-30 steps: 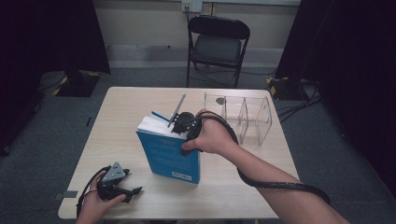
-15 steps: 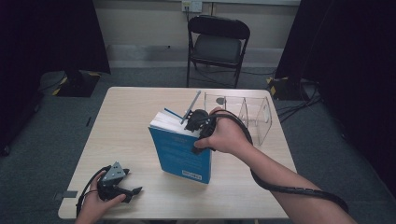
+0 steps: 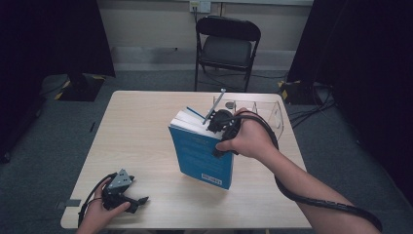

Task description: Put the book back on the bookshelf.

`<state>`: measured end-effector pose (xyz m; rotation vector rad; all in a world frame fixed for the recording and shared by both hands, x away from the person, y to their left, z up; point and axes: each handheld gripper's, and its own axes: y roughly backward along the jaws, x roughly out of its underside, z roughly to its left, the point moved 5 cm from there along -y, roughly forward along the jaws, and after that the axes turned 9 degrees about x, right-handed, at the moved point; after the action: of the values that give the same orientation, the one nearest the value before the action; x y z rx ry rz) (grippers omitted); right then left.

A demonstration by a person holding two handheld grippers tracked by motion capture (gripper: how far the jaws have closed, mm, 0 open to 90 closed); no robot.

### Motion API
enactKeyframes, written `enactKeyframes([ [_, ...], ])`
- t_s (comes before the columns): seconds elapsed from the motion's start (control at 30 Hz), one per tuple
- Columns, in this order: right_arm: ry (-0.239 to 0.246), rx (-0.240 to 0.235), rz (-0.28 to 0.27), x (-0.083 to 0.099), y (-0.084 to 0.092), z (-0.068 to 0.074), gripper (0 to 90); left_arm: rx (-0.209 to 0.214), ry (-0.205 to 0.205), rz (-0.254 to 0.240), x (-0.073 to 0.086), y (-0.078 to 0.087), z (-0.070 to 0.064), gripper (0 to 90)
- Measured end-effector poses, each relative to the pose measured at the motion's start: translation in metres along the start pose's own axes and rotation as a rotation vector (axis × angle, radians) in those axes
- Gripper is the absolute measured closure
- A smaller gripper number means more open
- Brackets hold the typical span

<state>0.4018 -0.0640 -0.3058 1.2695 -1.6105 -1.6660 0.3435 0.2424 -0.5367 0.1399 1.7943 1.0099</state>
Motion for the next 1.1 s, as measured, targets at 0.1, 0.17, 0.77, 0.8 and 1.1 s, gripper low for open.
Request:
enactKeyframes([
  [0.1,-0.015,-0.001,-0.006,0.005,0.002,-0.002,61.9,-0.009,-0.014,0.01,0.0,0.0,0.001,1.7],
  [0.17,-0.021,-0.002,-0.012,0.007,0.004,-0.003,61.8,-0.009,-0.014,0.01,0.0,0.0,0.001,1.6],
  [0.77,-0.096,-0.005,-0.029,0.033,0.015,-0.013,61.9,-0.005,0.0,0.007,0.0,-0.001,0.001,0.0],
  [0.8,-0.097,-0.002,-0.028,0.035,0.016,-0.014,61.9,-0.005,0.0,0.007,0.0,-0.001,0.001,0.0],
  [1.1,-0.149,0.01,-0.019,0.056,0.021,-0.024,61.9,-0.005,-0.001,0.008,0.0,-0.001,0.001,0.0],
])
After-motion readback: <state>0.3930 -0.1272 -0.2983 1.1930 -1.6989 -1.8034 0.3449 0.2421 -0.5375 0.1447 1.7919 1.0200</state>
